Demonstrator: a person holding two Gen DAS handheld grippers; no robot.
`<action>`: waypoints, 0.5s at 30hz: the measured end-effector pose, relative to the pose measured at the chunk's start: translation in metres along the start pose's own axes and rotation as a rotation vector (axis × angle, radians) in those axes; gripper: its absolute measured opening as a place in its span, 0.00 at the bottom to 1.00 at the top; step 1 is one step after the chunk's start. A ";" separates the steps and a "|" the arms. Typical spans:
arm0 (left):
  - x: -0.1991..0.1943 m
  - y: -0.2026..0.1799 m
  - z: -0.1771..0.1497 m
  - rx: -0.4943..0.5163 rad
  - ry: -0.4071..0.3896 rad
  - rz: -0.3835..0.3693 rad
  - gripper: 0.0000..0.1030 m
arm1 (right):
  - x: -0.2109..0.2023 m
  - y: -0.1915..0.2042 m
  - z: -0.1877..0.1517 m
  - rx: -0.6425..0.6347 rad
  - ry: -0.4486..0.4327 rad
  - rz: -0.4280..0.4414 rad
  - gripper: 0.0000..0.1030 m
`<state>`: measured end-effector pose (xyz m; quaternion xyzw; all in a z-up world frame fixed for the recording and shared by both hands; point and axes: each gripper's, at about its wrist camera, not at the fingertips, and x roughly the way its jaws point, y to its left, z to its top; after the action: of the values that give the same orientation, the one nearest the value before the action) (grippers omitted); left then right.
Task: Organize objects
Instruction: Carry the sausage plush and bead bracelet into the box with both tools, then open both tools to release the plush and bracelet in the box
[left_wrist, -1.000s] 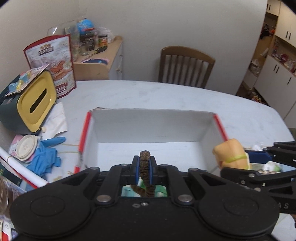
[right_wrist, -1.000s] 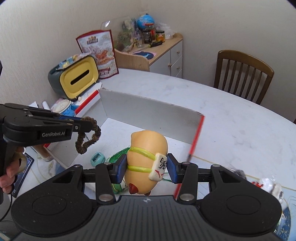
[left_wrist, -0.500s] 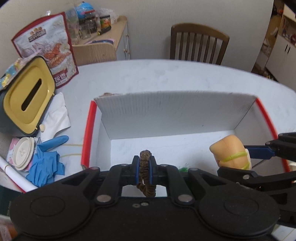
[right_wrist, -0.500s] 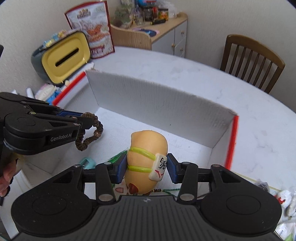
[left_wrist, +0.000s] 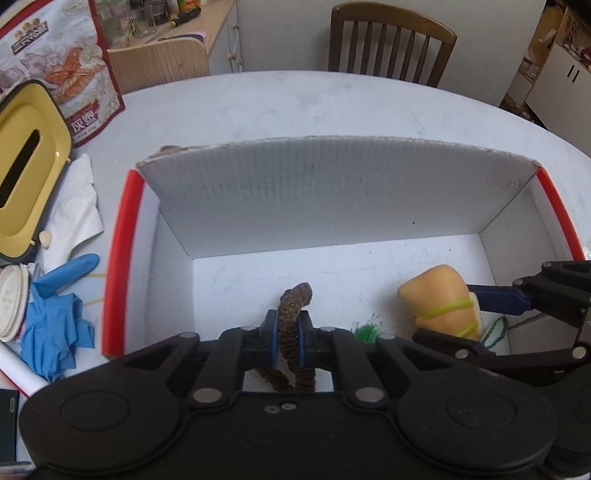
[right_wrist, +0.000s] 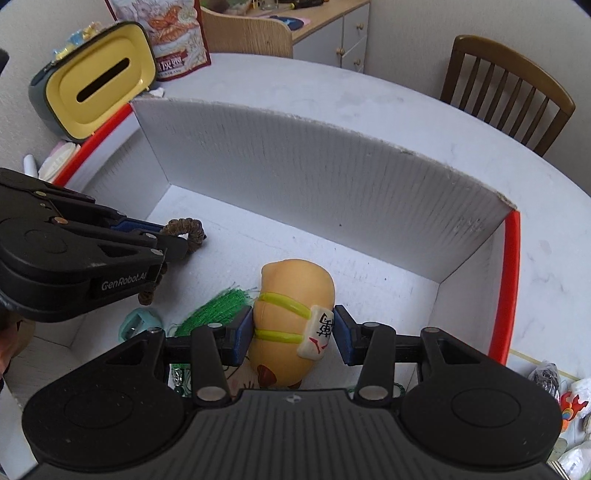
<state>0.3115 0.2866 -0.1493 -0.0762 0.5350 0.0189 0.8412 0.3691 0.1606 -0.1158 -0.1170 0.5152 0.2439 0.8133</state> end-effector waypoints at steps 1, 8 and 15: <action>0.002 0.000 0.001 0.001 0.014 -0.003 0.09 | 0.001 -0.001 0.000 0.003 0.008 -0.001 0.44; 0.008 -0.002 0.000 0.012 0.063 -0.025 0.17 | 0.003 -0.004 0.002 0.009 0.024 0.004 0.45; 0.004 -0.001 -0.002 0.002 0.053 -0.031 0.24 | -0.003 -0.007 -0.005 -0.011 0.004 0.011 0.46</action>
<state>0.3121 0.2853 -0.1539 -0.0842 0.5559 0.0033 0.8270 0.3678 0.1512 -0.1156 -0.1189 0.5160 0.2507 0.8104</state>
